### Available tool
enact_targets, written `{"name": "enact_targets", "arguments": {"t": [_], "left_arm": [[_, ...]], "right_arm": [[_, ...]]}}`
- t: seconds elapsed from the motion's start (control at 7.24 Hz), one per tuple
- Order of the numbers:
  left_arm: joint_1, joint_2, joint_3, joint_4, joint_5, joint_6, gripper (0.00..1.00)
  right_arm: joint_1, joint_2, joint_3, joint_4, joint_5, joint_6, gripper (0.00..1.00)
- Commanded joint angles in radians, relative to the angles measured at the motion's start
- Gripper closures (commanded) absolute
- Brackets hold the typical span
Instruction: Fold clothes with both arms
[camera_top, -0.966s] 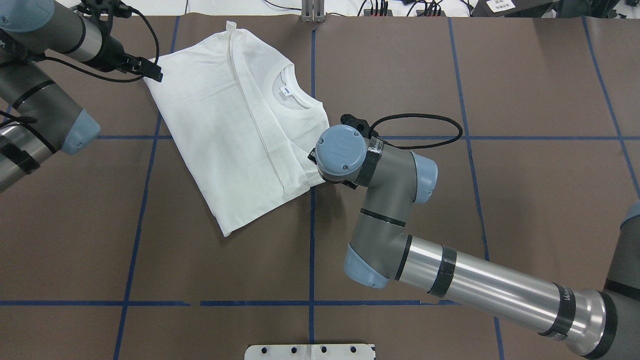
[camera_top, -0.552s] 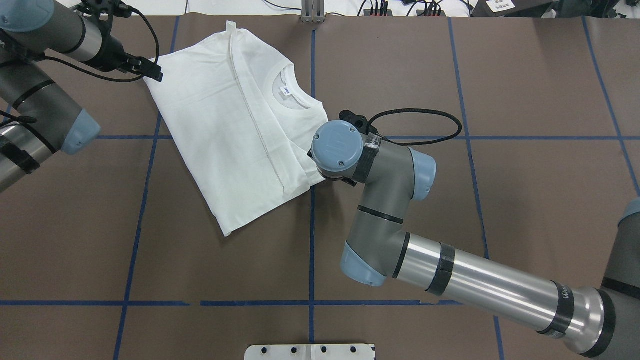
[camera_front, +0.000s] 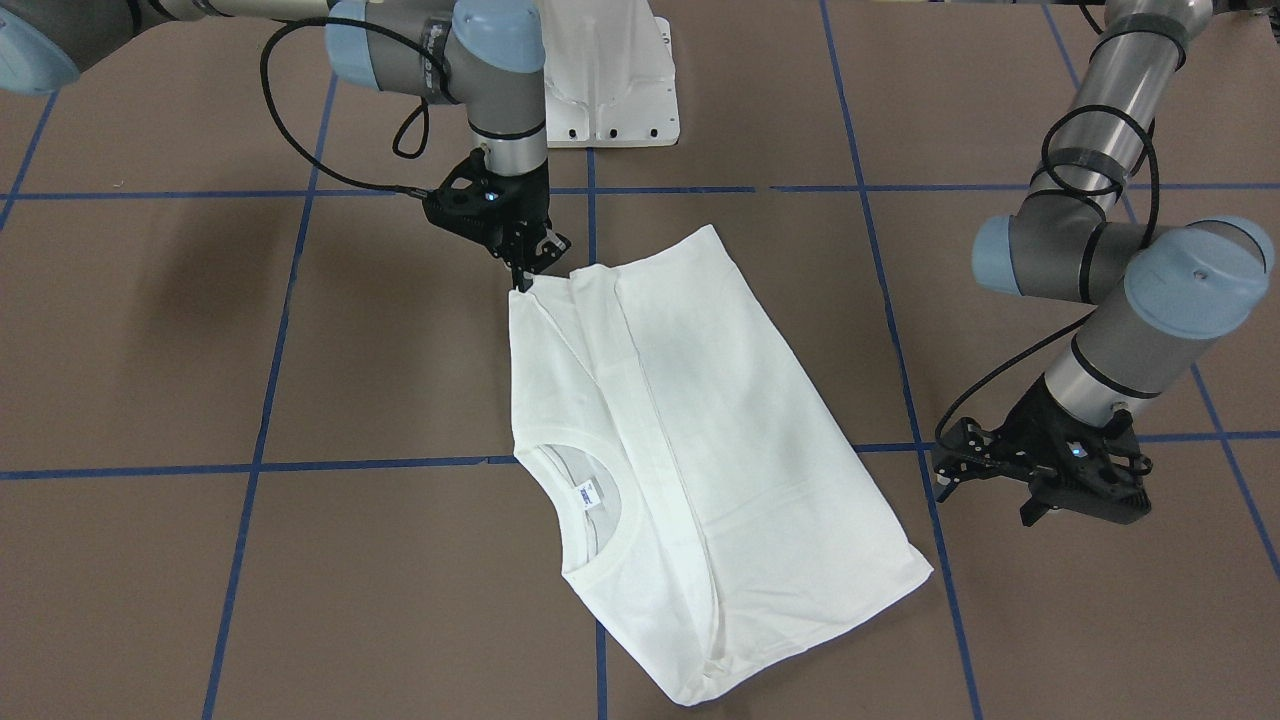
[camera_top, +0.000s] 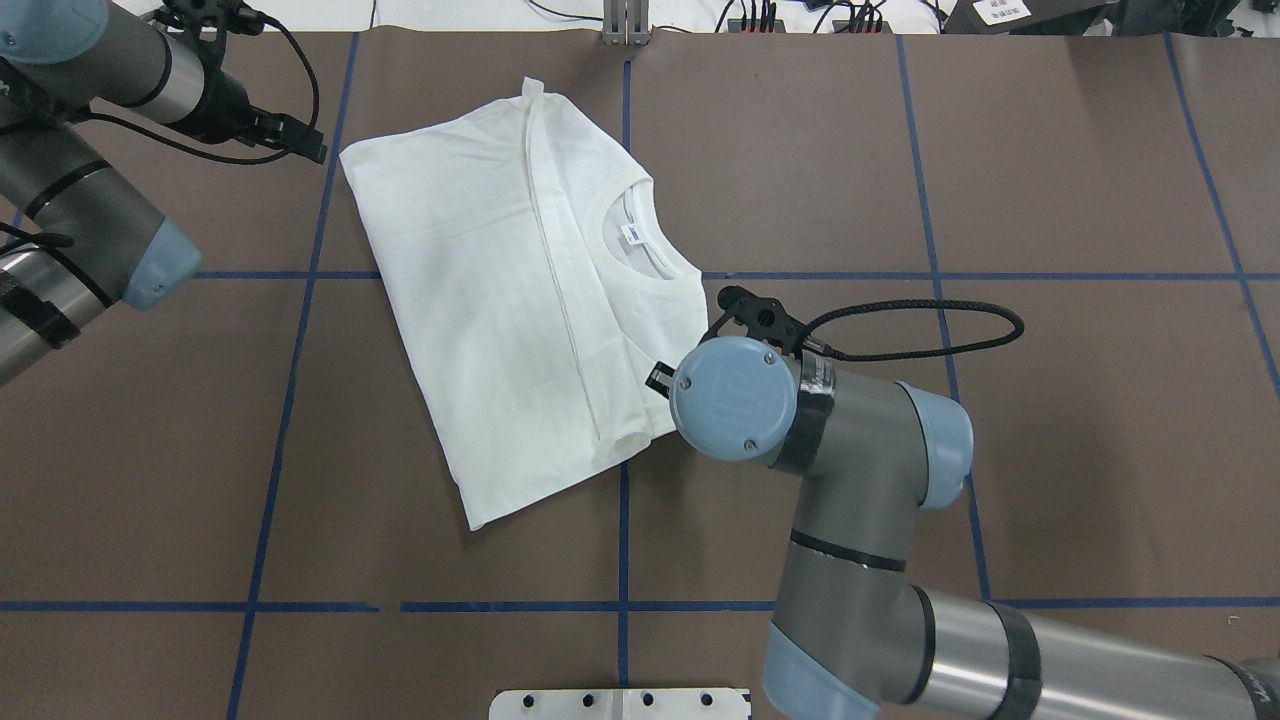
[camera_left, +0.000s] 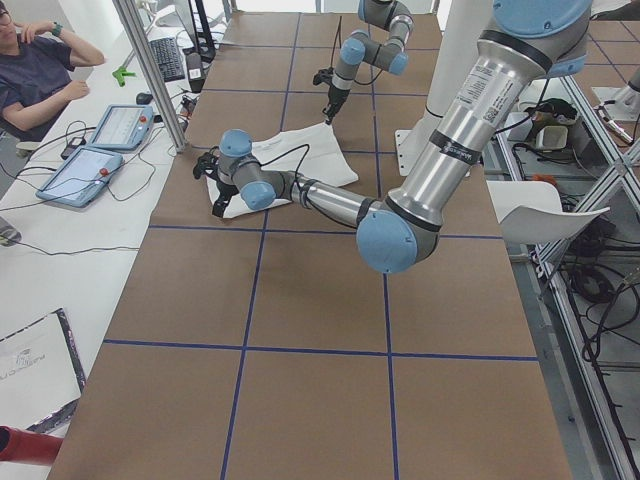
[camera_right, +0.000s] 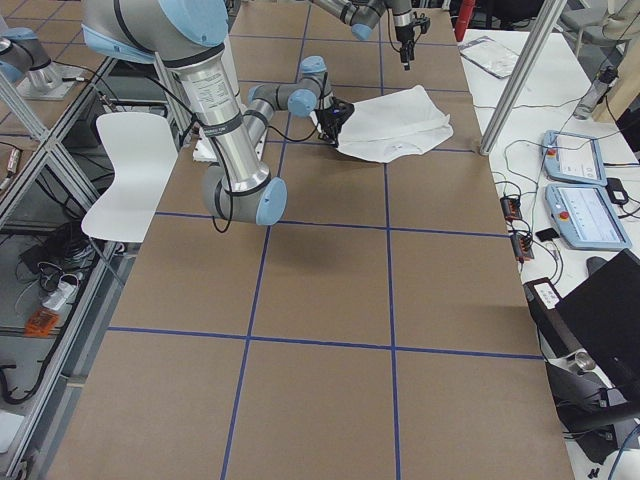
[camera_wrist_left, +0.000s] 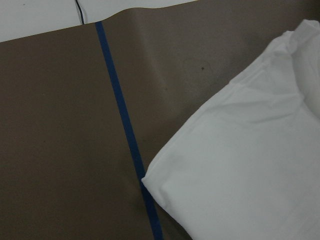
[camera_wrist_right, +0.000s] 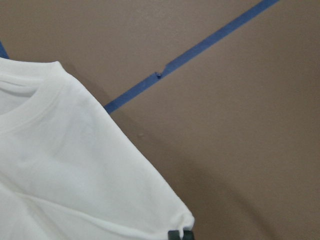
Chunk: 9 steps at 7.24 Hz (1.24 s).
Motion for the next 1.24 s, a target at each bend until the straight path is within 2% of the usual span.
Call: {"name": "enact_targets", "arguments": {"t": [0.0, 0.14, 0.28, 0.41, 0.69, 0.83, 1.1], "left_arm": [[0.0, 0.005, -0.003, -0.001, 0.0, 0.0, 0.0], [0.0, 0.005, -0.008, -0.001, -0.002, 0.0, 0.0], [0.0, 0.005, -0.008, -0.001, -0.002, 0.0, 0.0], [0.0, 0.005, -0.008, -0.001, -0.002, 0.0, 0.0], [0.0, 0.005, -0.009, 0.0, -0.002, 0.0, 0.0], [0.0, 0.005, -0.011, 0.002, -0.002, 0.003, 0.0], [0.0, 0.012, -0.011, 0.003, -0.066, 0.027, 0.0]], "right_arm": [[-0.083, -0.022, 0.08, -0.075, -0.047, 0.037, 1.0], [-0.092, -0.022, 0.082, -0.076, -0.058, 0.039, 1.0], [-0.097, -0.021, 0.082, -0.096, -0.058, 0.039, 0.78], [-0.1, -0.018, 0.086, -0.127, -0.05, 0.027, 0.01], [-0.042, 0.002, 0.129, -0.22, -0.027, -0.161, 0.0], [0.021, 0.022, 0.091, -0.205, -0.014, -0.223, 0.0], [0.115, 0.184, -0.107, -0.204, 0.02, -0.326, 0.0]]}}
